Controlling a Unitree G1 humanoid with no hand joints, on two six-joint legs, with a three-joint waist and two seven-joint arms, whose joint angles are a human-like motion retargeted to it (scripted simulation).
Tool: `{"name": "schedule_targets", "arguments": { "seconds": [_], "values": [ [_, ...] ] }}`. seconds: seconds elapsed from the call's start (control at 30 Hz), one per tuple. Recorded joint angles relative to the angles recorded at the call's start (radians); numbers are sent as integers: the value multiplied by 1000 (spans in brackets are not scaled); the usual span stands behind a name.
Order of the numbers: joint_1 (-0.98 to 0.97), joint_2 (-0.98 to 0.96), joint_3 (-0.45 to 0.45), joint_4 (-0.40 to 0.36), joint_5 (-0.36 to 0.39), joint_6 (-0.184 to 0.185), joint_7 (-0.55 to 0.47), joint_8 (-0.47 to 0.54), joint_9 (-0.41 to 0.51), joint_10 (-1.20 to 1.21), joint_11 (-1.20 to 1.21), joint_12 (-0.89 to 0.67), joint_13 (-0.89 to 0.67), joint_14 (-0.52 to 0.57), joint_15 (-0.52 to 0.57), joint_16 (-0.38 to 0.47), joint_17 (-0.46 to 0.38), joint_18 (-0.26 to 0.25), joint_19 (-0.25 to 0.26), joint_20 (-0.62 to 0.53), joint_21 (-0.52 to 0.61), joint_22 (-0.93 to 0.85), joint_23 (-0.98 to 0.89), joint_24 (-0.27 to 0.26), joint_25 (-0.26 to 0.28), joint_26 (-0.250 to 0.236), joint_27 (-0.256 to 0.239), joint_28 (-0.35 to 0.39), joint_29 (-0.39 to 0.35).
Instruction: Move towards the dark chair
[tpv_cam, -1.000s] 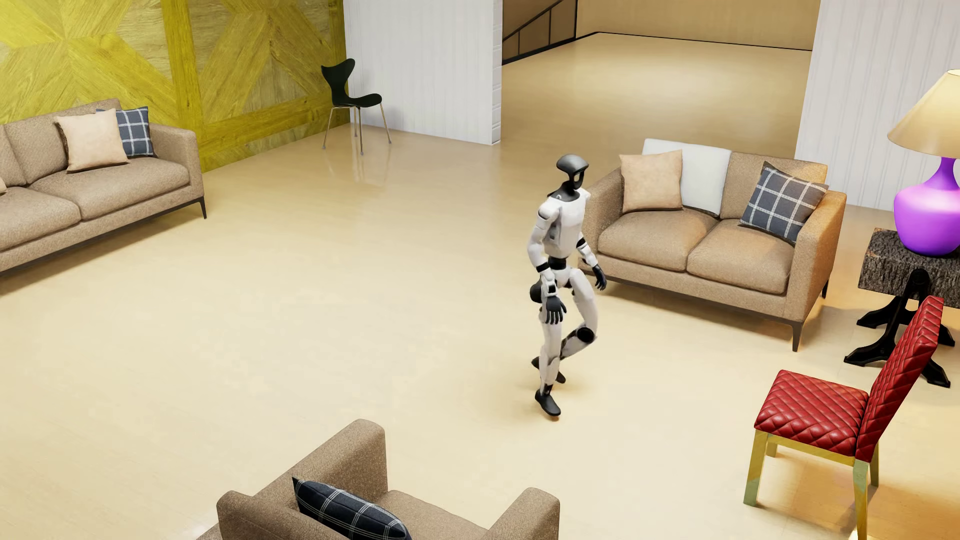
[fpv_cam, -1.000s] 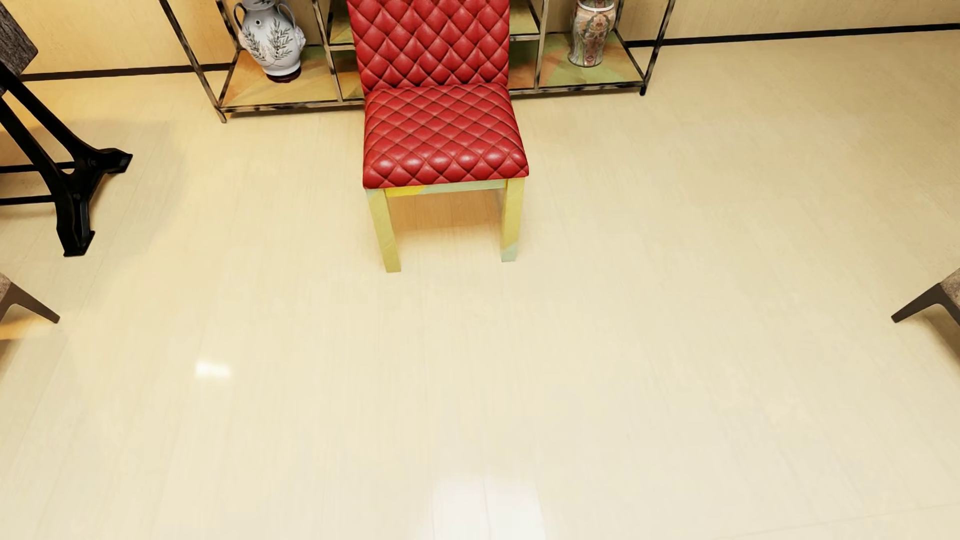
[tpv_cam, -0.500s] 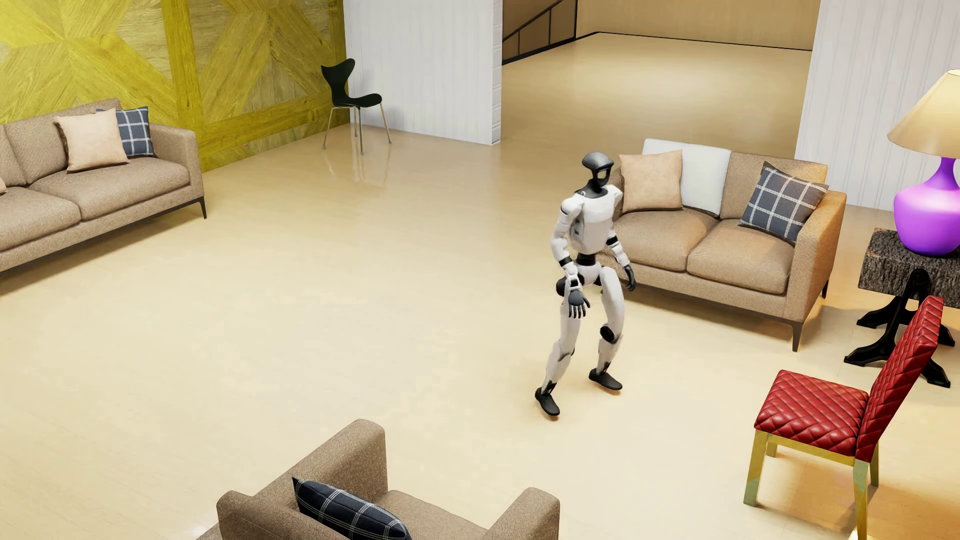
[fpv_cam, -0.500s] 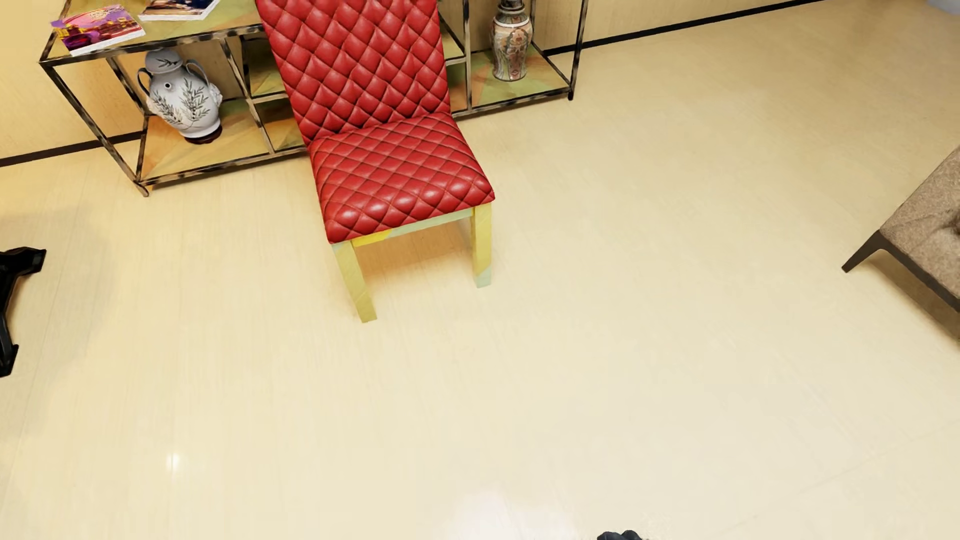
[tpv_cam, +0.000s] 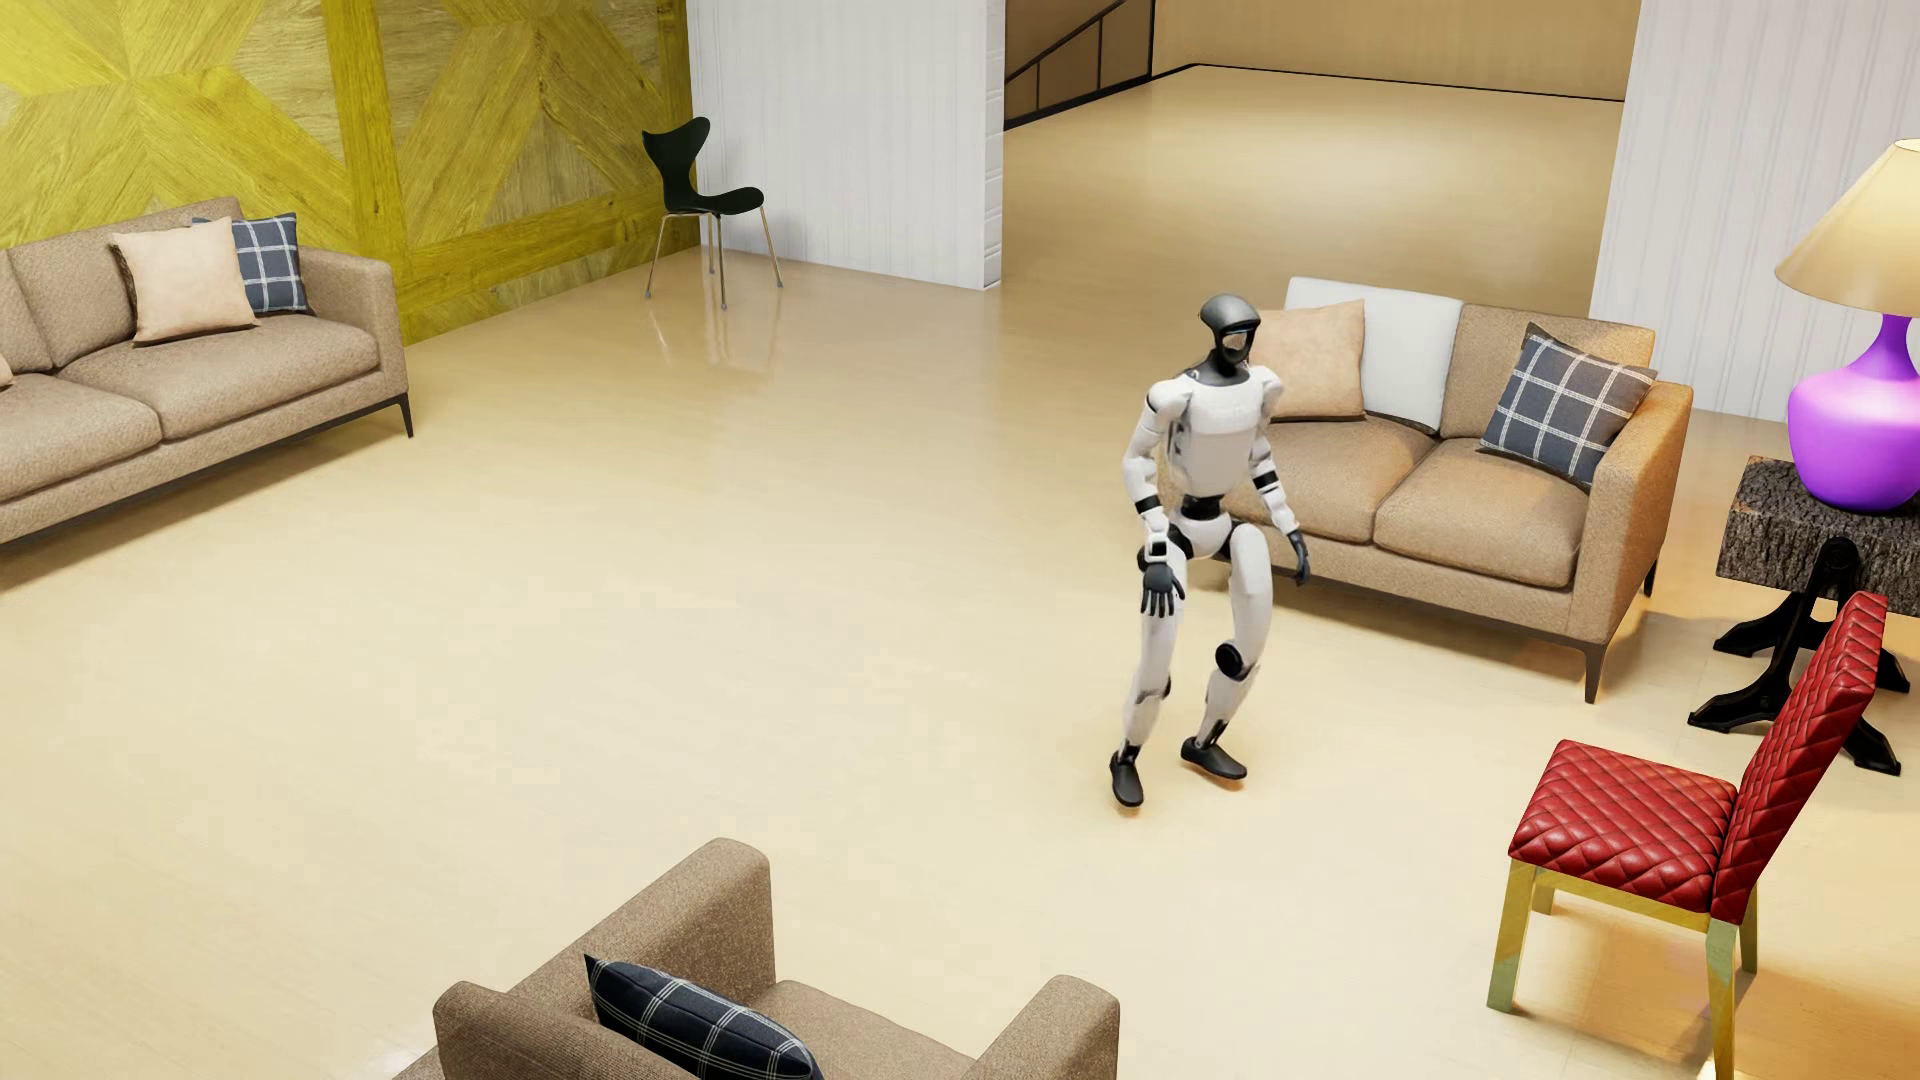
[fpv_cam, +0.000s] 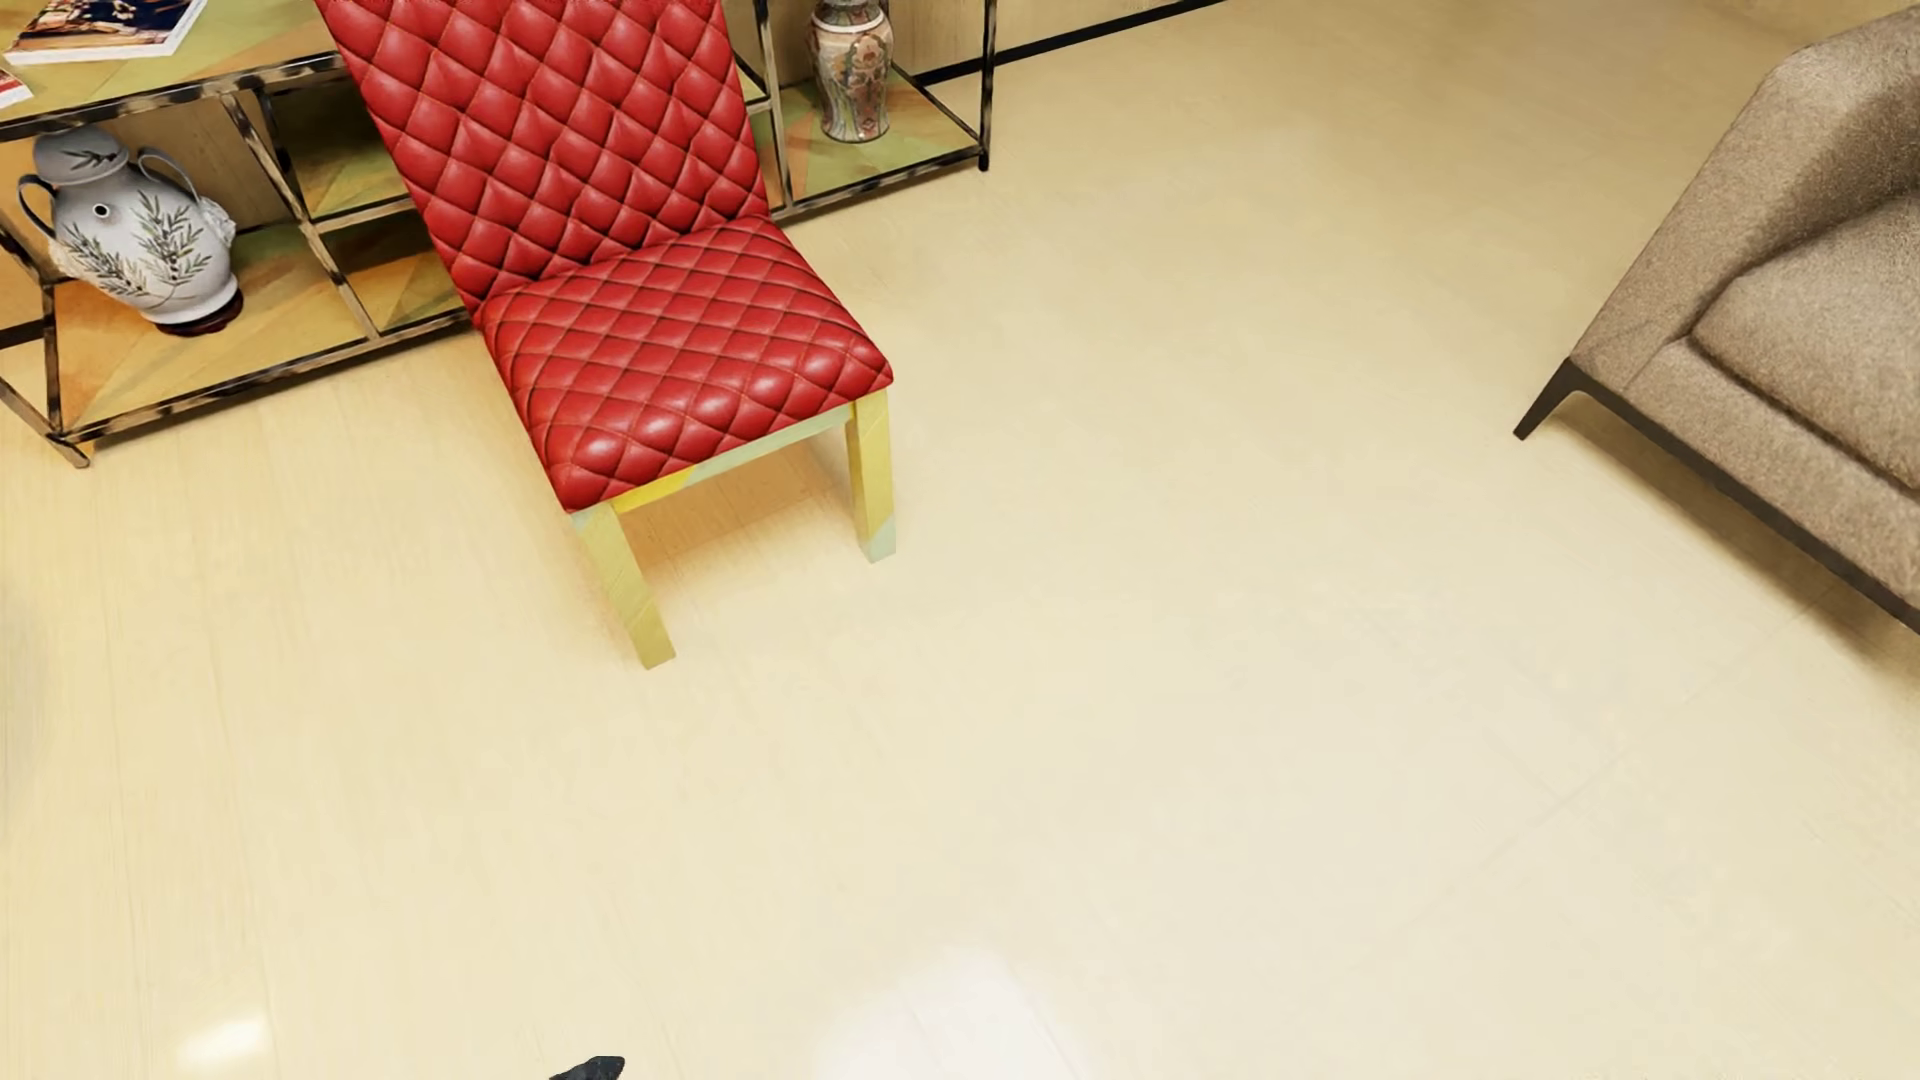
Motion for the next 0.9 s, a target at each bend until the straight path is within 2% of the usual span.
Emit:
{"name": "schedule_targets", "arguments": {
  "seconds": [0.03, 0.2, 0.43, 0.47, 0.57, 0.63, 0.67, 0.77, 0.9],
  "values": [
    [2, 21, -3, 3, 10, -1, -1, -16, -3, -7, -44, -6, -4, 4, 7, 2, 2, 2, -11, 2, 4, 3, -1, -4, 2, 7, -3, 2, -7],
    [0, 65, -9, 20, 49, 9, 1, -20, -12, -33, -168, -26, -22, 17, 54, -25, -9, 8, 21, 22, 29, 28, -5, -21, 5, 23, -6, 7, -14],
    [11, 39, -7, 36, 66, 20, 37, 7, -16, -51, -153, -16, -49, 19, 74, -32, -10, 18, 10, 39, 26, 80, 22, -18, 29, 28, 1, 1, -22],
    [14, 20, -5, 39, 57, 22, 50, -15, -14, -52, -119, -16, -54, 18, 78, -33, -13, 19, -3, 41, 25, 89, 24, -18, 30, 30, 1, 2, -22],
    [30, -3, 1, 43, -21, 22, 96, -249, -14, -62, -32, -10, -68, 19, 64, -31, -28, 18, -71, 35, 24, 109, 23, -11, 31, 33, -2, 1, -17],
    [45, 18, -1, 46, -32, 18, 120, -369, -17, -72, -50, -8, -67, 20, 48, -21, -27, 11, -137, 32, 14, 115, 17, -6, 34, 34, -2, -2, -29],
    [51, 35, -5, 49, -24, 16, 126, -390, -19, -75, -76, -7, -63, 17, 46, -15, -22, 6, -145, 34, 10, 116, 15, -6, 34, 35, -1, -1, -35],
    [79, 82, -19, 68, 17, 20, 140, -367, -22, -75, -144, -8, -47, 10, 42, -9, -14, -13, -91, 50, 24, 124, 28, -13, 28, 42, -5, 11, -33],
    [111, 105, -29, 115, 78, 34, 183, -336, -30, -76, -191, -9, -36, 2, 43, -15, 4, -45, -91, 50, 41, 122, 60, -17, 42, 34, -5, 5, -25]
  ]
}}
